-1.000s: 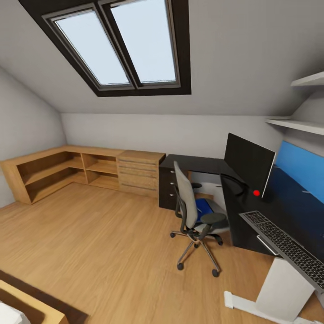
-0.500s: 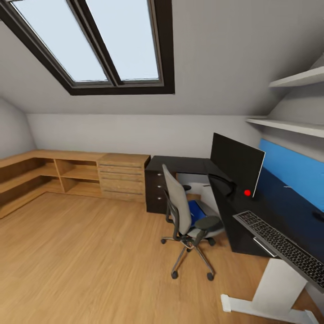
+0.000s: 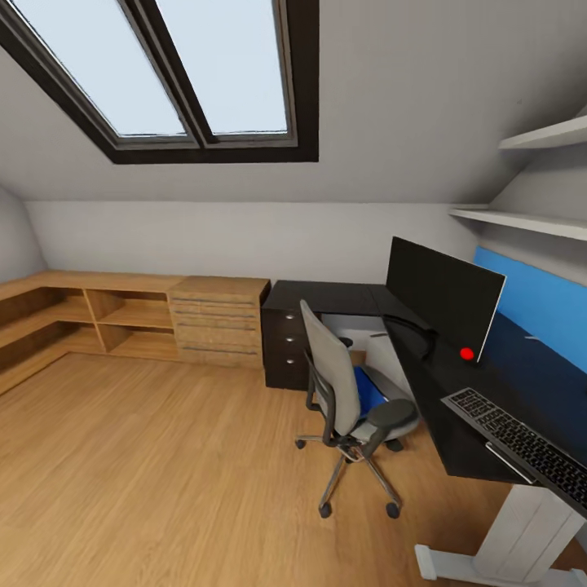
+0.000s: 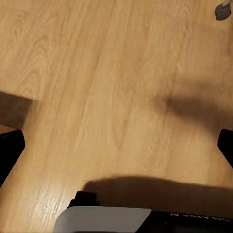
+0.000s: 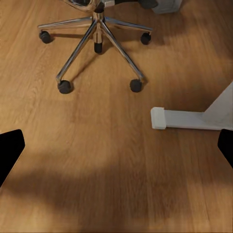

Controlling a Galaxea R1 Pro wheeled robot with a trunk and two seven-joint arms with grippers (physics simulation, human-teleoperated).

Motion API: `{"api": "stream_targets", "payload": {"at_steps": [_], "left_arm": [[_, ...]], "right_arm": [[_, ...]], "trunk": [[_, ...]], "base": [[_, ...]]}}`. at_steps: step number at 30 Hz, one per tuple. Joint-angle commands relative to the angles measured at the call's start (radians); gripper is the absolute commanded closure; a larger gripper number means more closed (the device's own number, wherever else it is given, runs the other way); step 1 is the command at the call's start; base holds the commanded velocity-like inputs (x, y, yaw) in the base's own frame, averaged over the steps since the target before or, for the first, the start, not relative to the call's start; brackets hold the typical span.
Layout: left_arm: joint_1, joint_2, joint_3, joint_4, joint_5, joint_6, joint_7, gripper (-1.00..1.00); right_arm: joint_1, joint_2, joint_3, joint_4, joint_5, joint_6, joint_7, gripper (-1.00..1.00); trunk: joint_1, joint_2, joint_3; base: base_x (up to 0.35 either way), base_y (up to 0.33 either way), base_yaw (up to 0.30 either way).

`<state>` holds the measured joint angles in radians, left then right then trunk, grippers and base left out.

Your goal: In the bedroom, organize the workspace by keeping the computer under the desk, ensuring the monitor is on the desk, placing the keyboard on the desk next to the monitor, placing the mouse on the desk next to the keyboard, moving the folder from the swivel chair onto the desk next to the mouse, stacking the notebook on top of the folder with the pen on top of the notebook, and positioning the swivel chair next to the desk.

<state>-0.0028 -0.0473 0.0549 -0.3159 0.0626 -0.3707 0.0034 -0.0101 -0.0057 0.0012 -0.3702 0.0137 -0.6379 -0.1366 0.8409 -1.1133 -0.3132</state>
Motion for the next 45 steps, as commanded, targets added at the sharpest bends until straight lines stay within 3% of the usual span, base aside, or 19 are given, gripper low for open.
{"api": "stream_targets", "payload": {"at_steps": [1,21,28,38,45], "left_arm": [[0.0,-0.001,0.003,0.0,0.005,-0.002,-0.002,-1.0],[0.0,-0.006,0.003,-0.008,0.006,-0.001,0.009,-1.0],[0.0,-0.006,0.001,-0.008,0.007,0.0,0.068,-1.0],[0.0,-0.006,0.0,-0.006,0.008,0.004,0.073,-1.0],[0.0,-0.006,-0.001,-0.005,0.006,0.004,0.073,-1.0]], "right_arm": [[-0.001,0.0,0.0,0.0,0.001,-0.002,-0.003,-1.0],[-0.001,-0.001,0.0,0.0,0.002,-0.003,-0.002,-1.0],[-0.001,-0.002,0.0,0.0,0.002,-0.003,-0.001,-1.0],[-0.001,-0.007,0.0,0.0,0.002,-0.003,-0.001,-1.0],[-0.001,-0.007,0.0,0.008,0.003,-0.003,-0.001,-1.0]], "trunk": [[0.0,-0.001,-0.003],[0.069,-0.127,-0.072],[0.096,-0.176,-0.094],[0.134,-0.246,-0.126],[0.161,-0.295,-0.147]], "base": [[0.04,0.036,-0.001],[0.004,0.004,-0.003],[0.0,0.0,-0.203],[0.0,0.0,-0.261],[0.0,0.0,-0.032]]}}
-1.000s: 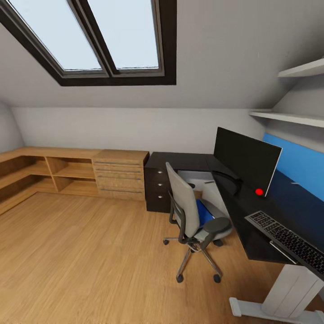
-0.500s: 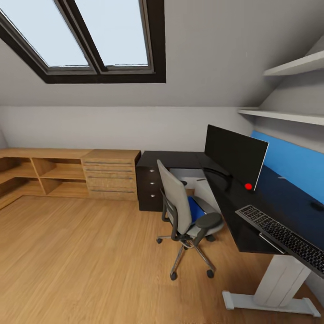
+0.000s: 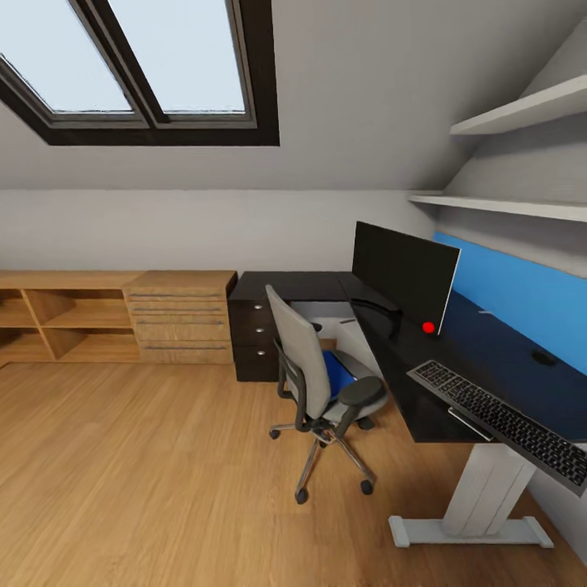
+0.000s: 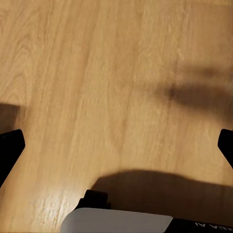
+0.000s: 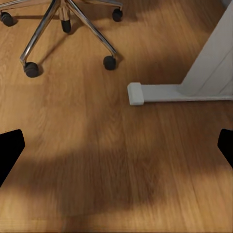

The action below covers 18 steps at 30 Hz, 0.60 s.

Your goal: In the bedroom, organize the workspace by keeping the computer under the desk, ensuring the monitor is on the desk, placing the keyboard on the desk next to the monitor, placing the mouse on the desk next to the keyboard, moving the folder from the swivel chair onto the desk next to the mouse, stacking the notebook on top of the folder with the pen on top of the notebook, and positioning the swivel chair next to the desk.

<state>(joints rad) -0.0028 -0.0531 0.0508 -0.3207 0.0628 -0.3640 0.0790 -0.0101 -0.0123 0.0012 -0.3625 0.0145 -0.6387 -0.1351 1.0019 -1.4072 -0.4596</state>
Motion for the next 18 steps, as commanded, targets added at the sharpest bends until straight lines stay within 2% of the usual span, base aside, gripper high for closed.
{"api": "stream_targets", "payload": {"at_steps": [1,18], "left_arm": [[0.0,-0.001,0.003,0.0,0.005,-0.003,-0.002,-1.0],[0.0,-0.001,0.003,0.002,0.005,0.003,-0.002,-1.0]], "right_arm": [[-0.001,0.0,0.0,0.003,0.002,-0.003,-0.003,-1.0],[-0.001,0.004,0.002,0.007,0.002,-0.003,-0.003,-1.0]], "trunk": [[0.004,-0.008,-0.004],[0.069,-0.127,-0.057]], "base": [[0.0,0.0,-0.005],[0.0,0.0,0.0]]}}
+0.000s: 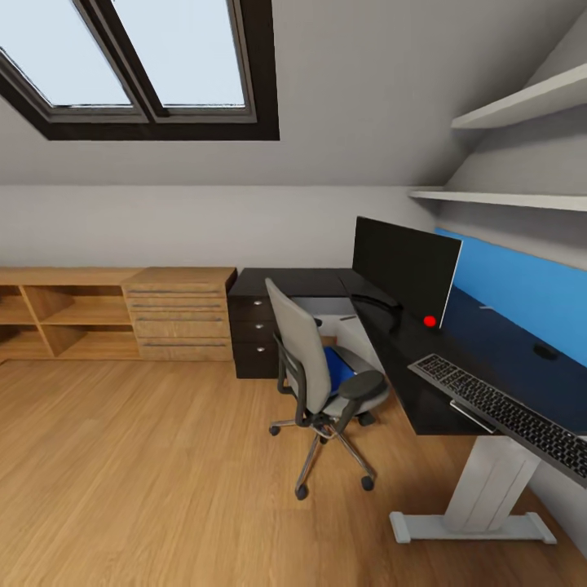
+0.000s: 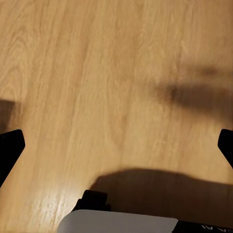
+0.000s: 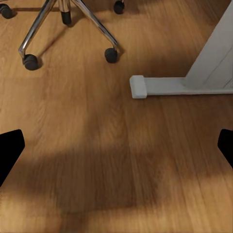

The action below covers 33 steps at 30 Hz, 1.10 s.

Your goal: In the bedroom, organize the workspace by keeping the computer under the desk, ensuring the monitor is on the desk, placing the keyboard on the desk next to the monitor, placing the mouse on the desk next to the keyboard, moving the folder from the swivel chair onto the desk next to the mouse, stacking the notebook on top of the folder with the pen on top of the notebook, and positioning the swivel chair next to the desk.

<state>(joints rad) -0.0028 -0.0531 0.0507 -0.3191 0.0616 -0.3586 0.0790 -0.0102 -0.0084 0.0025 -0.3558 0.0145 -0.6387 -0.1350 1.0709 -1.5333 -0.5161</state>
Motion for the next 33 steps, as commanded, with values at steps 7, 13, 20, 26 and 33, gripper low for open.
{"api": "stream_targets", "payload": {"at_steps": [7,13,20,26,33], "left_arm": [[-0.208,-0.045,-0.001,-0.132,0.018,0.376,-0.008,-1.0],[-0.416,-0.081,-0.001,-0.168,0.017,0.523,-0.002,-1.0],[-0.462,-0.098,0.002,-0.144,0.013,0.513,-0.004,-1.0],[-0.465,-0.098,0.001,-0.133,0.014,0.372,-0.007,-1.0],[-0.465,-0.102,0.001,-0.186,0.016,0.18,0.001,-1.0]], "right_arm": [[-0.236,0.011,-0.005,0.013,-0.011,0.141,-0.01,-1.0],[-0.439,0.055,-0.005,0.027,-0.013,0.323,-0.018,-1.0],[-0.526,0.095,-0.005,0.032,-0.034,0.416,-0.065,-1.0],[-0.534,0.087,-0.007,0.032,-0.057,0.427,-0.066,-1.0],[-0.534,0.066,-0.011,0.022,-0.063,0.456,-0.07,-1.0]], "trunk": [[0.027,-0.05,-0.023],[0.05,-0.092,-0.042],[0.077,-0.141,-0.064],[0.1,-0.183,-0.083],[0.127,-0.232,-0.104]], "base": [[0.0,0.0,0.0],[0.0,0.0,0.0],[0.0,0.0,0.0],[0.0,0.0,0.0],[0.0,0.0,0.0]]}}
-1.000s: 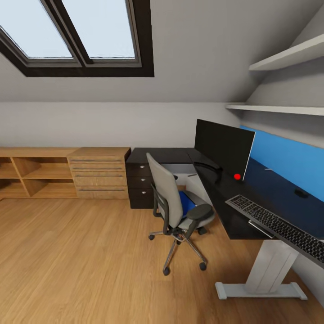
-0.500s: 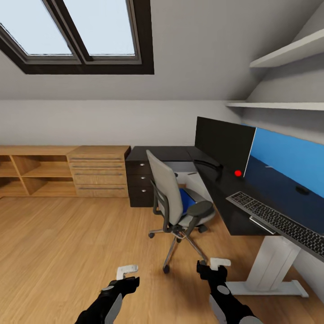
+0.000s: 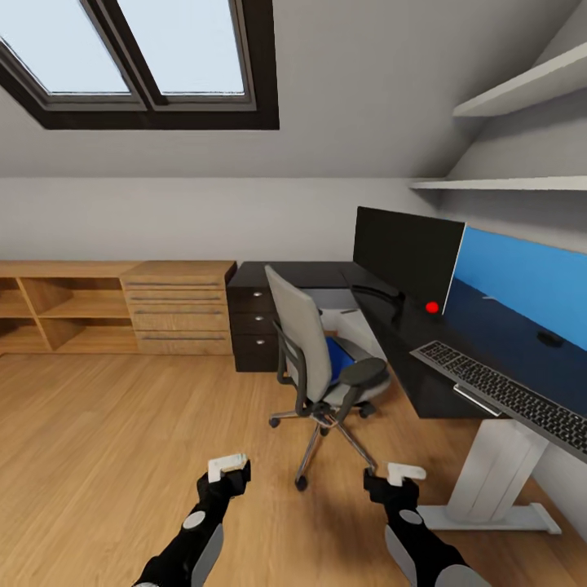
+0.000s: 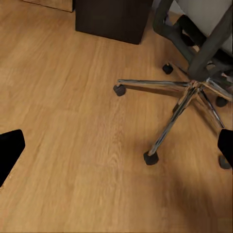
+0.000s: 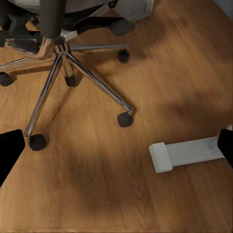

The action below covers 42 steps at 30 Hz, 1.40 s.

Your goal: In the bedroom, organize the workspace by keeping the computer under the desk, ensuring the monitor is on the desk, placing the keyboard on the desk next to the monitor, placing the mouse on the desk next to the keyboard, moving the folder from the swivel chair onto the desk next to the mouse, stacking the notebook on top of the folder with the pen on top of the notebook, and positioning the swivel chair next to the desk.

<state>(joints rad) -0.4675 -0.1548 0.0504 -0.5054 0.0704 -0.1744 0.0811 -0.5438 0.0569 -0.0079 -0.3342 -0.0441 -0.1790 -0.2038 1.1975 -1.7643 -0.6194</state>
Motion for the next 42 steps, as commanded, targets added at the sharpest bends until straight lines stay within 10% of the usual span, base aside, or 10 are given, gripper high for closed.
{"api": "stream_targets", "payload": {"at_steps": [1,5,11,16,27,42], "left_arm": [[0.002,-0.001,0.002,-0.011,0.008,-0.009,0.0,-1.0],[0.044,-0.002,0.002,-0.132,0.008,0.001,0.003,-1.0],[0.193,0.002,0.003,-0.575,0.009,0.477,0.003,-1.0],[0.284,0.002,0.002,-0.777,0.009,0.655,0.003,-1.0],[0.332,0.0,-0.001,-0.899,0.008,0.725,0.003,-1.0],[0.373,-0.001,-0.008,-0.946,0.004,0.727,0.006,-1.0]], "right_arm": [[-0.001,0.0,-0.001,0.0,-0.005,0.008,-0.001,-1.0],[-0.001,-0.002,0.002,-0.072,-0.005,0.179,0.001,-1.0],[0.015,-0.009,0.001,-0.31,-0.003,0.41,0.002,-1.0],[0.09,-0.011,0.002,-0.457,-0.001,0.446,0.001,-1.0],[0.237,-0.011,0.005,-0.703,0.005,0.498,-0.002,-1.0],[0.264,-0.011,0.005,-0.755,0.005,0.501,0.0,-1.0]], "trunk": [[0.004,-0.008,-0.004],[0.019,-0.036,-0.017],[0.042,-0.078,-0.036],[0.061,-0.113,-0.051],[0.104,-0.19,-0.086],[0.161,-0.295,-0.133]], "base": [[0.0,0.0,0.0],[0.0,0.0,0.0],[0.0,0.0,0.0],[0.0,0.0,0.0],[0.0,0.0,0.0],[0.0,0.0,0.0]]}}
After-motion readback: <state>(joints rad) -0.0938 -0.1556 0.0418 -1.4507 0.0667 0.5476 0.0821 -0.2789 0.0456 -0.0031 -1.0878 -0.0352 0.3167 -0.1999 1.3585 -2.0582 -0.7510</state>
